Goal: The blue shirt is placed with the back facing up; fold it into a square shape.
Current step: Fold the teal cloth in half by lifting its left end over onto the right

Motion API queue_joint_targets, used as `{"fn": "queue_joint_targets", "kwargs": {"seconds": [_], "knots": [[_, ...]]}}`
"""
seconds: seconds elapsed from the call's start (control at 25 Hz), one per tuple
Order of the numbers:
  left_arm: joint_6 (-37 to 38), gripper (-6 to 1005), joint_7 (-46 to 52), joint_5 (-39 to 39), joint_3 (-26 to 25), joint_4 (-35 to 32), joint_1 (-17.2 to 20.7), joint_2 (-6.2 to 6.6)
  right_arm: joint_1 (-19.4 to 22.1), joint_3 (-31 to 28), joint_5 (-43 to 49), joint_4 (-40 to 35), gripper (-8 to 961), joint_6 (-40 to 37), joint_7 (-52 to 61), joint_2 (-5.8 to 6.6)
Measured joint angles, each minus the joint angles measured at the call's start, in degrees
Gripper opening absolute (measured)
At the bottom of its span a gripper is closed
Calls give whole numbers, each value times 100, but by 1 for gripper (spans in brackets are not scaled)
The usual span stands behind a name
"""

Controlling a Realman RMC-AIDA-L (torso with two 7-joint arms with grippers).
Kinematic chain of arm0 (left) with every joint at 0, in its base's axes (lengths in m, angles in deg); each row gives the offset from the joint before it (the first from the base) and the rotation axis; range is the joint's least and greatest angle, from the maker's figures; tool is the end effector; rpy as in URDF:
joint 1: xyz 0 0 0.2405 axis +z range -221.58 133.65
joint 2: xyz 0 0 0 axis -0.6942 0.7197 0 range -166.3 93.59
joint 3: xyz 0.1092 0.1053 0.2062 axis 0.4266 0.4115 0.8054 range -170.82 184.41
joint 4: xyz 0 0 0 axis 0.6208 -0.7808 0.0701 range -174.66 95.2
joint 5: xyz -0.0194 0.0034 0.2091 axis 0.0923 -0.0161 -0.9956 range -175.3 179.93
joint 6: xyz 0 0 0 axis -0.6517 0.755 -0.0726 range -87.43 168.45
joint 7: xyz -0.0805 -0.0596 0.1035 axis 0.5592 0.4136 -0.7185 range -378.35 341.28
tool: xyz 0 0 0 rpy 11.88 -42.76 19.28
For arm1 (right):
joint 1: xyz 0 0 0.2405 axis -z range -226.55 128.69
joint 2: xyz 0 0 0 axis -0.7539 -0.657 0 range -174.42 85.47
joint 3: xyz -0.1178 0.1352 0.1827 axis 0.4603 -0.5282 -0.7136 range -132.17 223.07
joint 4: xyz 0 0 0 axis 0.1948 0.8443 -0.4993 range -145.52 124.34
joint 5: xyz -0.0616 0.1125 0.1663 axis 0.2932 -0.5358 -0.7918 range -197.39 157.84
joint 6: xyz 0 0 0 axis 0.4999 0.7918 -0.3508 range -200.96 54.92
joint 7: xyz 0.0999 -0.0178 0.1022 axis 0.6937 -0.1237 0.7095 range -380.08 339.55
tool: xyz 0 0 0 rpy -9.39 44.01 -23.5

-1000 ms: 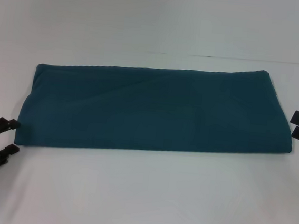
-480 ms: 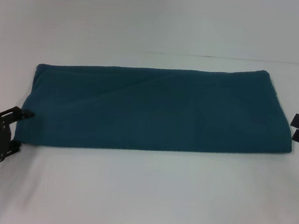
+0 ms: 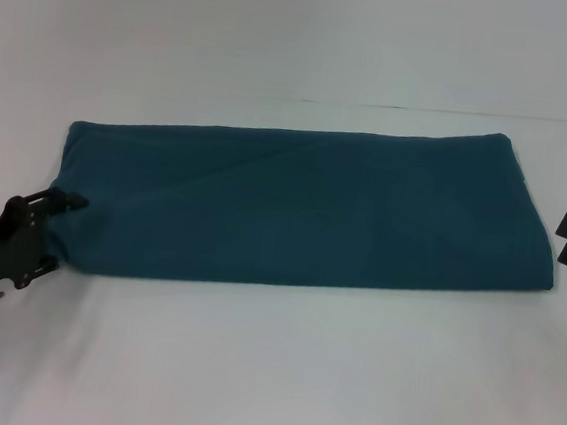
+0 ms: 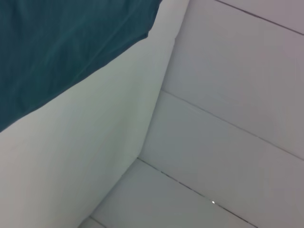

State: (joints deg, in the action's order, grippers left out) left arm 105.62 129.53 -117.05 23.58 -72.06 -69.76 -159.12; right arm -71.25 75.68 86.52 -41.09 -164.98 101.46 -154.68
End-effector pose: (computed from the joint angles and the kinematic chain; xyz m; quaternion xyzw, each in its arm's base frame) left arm -0.3602 0.3243 0.0049 -0.4185 -0.8014 -0.3892 0.1766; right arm 0.3317 0.3029 0.0749 -0.7017 0.5989 0.3710 0.1064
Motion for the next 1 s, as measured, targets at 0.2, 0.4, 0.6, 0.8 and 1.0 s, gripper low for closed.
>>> {"fn": "queue_joint_targets", "kwargs": {"seconds": [0.2,0.4,0.6,0.8,1.0], "knots": [[160,667,-93,102,-5,-48,37,-19,14,-61,-20,0,900,-43,0,2],[270,587,-102,93,-8,-50,38,9,25,-80,-33,0,899,-51,0,8],[279,367,-109,70,-8,-48,36,14,27,-93,-37,1,899,-65,0,8],[306,94,-117,73,-9,-46,33,16,38,-97,-40,9,900,-75,0,4],[703,37,-292,212,-61,-74,5,89,43,-105,-40,19,900,-77,0,1]]}}
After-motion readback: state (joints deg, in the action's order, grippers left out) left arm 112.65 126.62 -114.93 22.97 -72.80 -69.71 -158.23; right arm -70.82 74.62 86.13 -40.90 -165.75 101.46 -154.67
